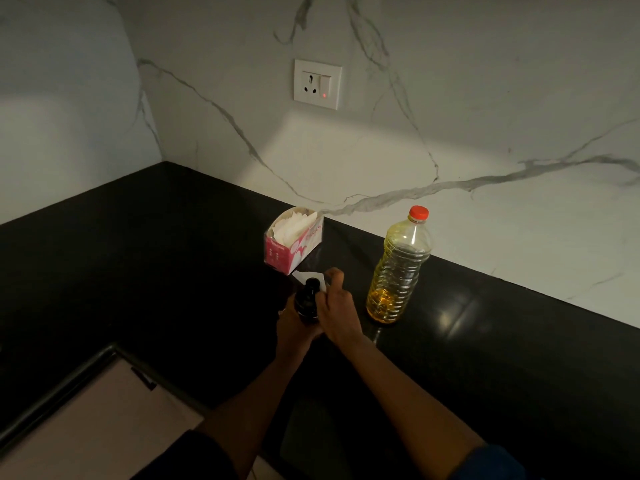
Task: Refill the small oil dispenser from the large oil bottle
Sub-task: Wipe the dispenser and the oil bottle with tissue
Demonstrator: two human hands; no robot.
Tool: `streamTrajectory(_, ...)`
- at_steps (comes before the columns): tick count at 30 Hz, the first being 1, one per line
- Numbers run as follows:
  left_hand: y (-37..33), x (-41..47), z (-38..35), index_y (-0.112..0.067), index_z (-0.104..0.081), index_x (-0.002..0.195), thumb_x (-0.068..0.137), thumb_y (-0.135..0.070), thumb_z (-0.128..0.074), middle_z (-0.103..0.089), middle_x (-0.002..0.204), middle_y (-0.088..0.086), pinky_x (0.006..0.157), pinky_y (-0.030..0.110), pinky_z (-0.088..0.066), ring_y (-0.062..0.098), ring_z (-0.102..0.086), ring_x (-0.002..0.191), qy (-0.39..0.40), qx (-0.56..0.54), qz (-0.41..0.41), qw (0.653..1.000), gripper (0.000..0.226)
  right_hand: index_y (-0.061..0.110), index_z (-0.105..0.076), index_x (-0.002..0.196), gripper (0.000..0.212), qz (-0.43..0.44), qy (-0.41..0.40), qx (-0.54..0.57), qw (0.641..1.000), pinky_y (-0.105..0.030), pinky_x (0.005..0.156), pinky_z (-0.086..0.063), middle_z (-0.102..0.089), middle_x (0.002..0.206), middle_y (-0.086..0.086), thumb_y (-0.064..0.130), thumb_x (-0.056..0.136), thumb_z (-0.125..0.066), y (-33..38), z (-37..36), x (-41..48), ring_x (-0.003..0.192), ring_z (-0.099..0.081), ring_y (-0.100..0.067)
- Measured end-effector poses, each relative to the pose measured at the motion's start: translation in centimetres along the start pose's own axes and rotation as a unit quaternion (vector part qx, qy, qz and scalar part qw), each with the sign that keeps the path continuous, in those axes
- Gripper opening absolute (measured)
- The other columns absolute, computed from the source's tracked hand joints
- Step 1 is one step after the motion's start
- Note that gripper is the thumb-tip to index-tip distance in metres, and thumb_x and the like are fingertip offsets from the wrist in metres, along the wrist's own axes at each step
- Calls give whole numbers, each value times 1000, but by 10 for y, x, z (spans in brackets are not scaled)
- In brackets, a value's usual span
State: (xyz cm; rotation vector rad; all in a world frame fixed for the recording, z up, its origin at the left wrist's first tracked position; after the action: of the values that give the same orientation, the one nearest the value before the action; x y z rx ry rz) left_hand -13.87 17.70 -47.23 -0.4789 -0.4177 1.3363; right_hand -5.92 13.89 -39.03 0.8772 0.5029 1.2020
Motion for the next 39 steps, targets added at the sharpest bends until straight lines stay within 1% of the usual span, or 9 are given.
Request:
streamTrajectory(6, 3, 0, -8, -11, -34, 138, 97, -33, -40, -41, 141, 6, 109, 33, -28, 18, -40, 130, -81, 14, 1, 997, 47, 8, -30, 122, 31, 1, -13, -14, 1000, -19, 44, -42, -60, 81, -11, 11, 94, -44, -9, -5, -18, 59, -59, -21)
streamTrajectory(10, -4, -5, -8, -10, -55, 122, 85, -32, -63, -61, 120, 7, 98, 38, -41, 21, -58, 113, -140, -7, 4, 990, 44, 7, -33, 122, 35, 27, -17, -18, 999, -24, 50, -45, -65, 95, -11, 10, 90, -47, -9, -8, -27, 67, -65, -28)
streamTrajectory(14, 4, -6, -12, -16, -35, 136, 88, -35, -52, -47, 134, 6, 105, 31, -34, 21, -48, 123, -106, -113, 31, 987, 55, 10, -38, 121, 25, 5, -35, 33, 999, -32, 51, -49, -61, 87, -1, 11, 96, -41, -13, -1, -28, 62, -62, -19)
streamTrajectory(18, 1, -9, -2, -3, -32, 140, 76, -30, -73, -51, 134, 8, 95, 19, -30, 18, -51, 121, -130, -199, 16, 971, 81, 10, -55, 117, 23, -41, -95, 104, 989, -11, 57, -47, -63, 91, 3, 18, 99, -42, -21, 9, -18, 73, -61, -7)
streamTrajectory(23, 4, -4, -4, -9, -41, 134, 78, -32, -64, -52, 131, 9, 99, 22, -31, 20, -51, 120, -115, -176, -15, 977, 65, 4, -70, 104, 22, -35, -141, 148, 978, -3, 73, -47, -71, 101, -7, 4, 82, -67, -19, 8, -15, 86, -64, -3)
streamTrajectory(28, 5, -3, -7, -8, -49, 128, 82, -26, -66, -55, 128, 6, 96, 17, -24, 17, -53, 118, -112, -137, 0, 984, 52, 6, -66, 112, 26, -37, -184, 163, 969, 0, 75, -45, -69, 104, -2, 5, 86, -63, -16, -1, -25, 84, -60, 8)
streamTrajectory(31, 7, 2, -17, -10, -46, 131, 85, -31, -62, -52, 131, 4, 96, 19, -29, 15, -52, 120, -107, -119, -14, 987, 53, 10, -63, 118, 29, -27, -173, 195, 965, -13, 78, -51, -68, 101, 4, 22, 94, -54, -6, -7, -25, 80, -62, 9)
streamTrajectory(33, 10, 7, -27, -14, -42, 132, 86, -37, -58, -51, 133, 5, 99, 23, -28, 17, -50, 122, -109, -52, -30, 992, 54, 8, -63, 118, 35, -35, -161, 208, 964, -21, 75, -54, -72, 97, -8, 30, 95, -47, -2, -9, -25, 74, -64, 0)
streamTrajectory(39, 12, 4, -20, -10, -41, 136, 88, -34, -57, -45, 138, 5, 104, 28, -32, 17, -45, 127, -100, -74, -26, 992, 56, 5, -58, 123, 30, -41, -187, 111, 975, -1, 57, -43, -69, 98, -9, 14, 97, -46, -11, -5, -27, 64, -55, 1)
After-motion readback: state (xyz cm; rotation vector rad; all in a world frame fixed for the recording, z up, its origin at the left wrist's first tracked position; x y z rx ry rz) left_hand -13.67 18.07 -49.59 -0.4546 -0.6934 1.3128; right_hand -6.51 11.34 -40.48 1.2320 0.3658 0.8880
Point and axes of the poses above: each hand's wrist, its own x-axis towards the middle knuckle, its own z-axis out of the back of the hand, y = z × x, the point moved 6 cm from there along x, towards the middle knuckle
